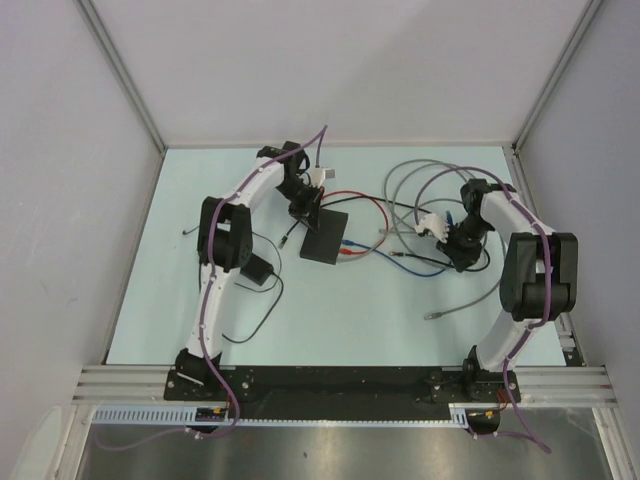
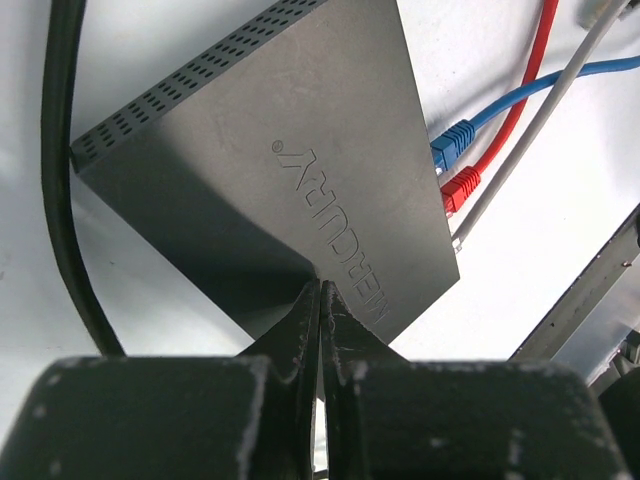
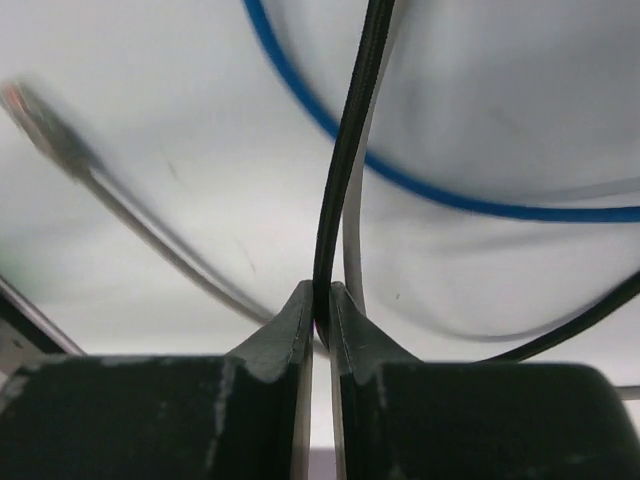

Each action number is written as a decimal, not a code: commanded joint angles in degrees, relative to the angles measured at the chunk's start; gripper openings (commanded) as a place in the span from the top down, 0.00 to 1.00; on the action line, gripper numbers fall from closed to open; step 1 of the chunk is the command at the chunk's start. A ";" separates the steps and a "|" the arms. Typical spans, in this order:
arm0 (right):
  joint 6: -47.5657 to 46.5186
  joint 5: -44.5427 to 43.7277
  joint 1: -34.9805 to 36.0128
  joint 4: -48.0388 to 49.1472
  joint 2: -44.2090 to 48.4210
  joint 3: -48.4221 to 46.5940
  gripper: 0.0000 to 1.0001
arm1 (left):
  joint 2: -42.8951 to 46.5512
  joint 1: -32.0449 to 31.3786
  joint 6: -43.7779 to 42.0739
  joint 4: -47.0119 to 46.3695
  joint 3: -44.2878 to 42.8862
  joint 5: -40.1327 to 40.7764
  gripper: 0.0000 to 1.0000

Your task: Pull the plug from the switch port

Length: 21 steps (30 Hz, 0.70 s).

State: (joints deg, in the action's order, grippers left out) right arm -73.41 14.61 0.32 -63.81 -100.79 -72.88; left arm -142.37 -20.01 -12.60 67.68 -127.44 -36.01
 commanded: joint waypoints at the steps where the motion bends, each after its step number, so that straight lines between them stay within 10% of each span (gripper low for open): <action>1: -13.06 -10.03 -2.86 -5.09 -0.37 1.86 0.91 | 0.69 -0.56 -0.76 -0.18 -0.62 -0.20 0.97; 11: -25.74 -15.32 -6.12 -3.51 1.21 1.78 0.89 | 0.77 -0.56 -0.85 -0.27 -1.23 -0.03 0.97; 21: -12.21 -8.56 -1.73 -1.14 3.14 0.65 0.49 | 0.95 -0.56 -1.11 0.43 -0.97 0.33 0.96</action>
State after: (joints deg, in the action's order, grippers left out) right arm -92.68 2.39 -4.27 -65.56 -101.01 -70.85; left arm -142.37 -20.14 -12.62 67.68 -127.44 -36.10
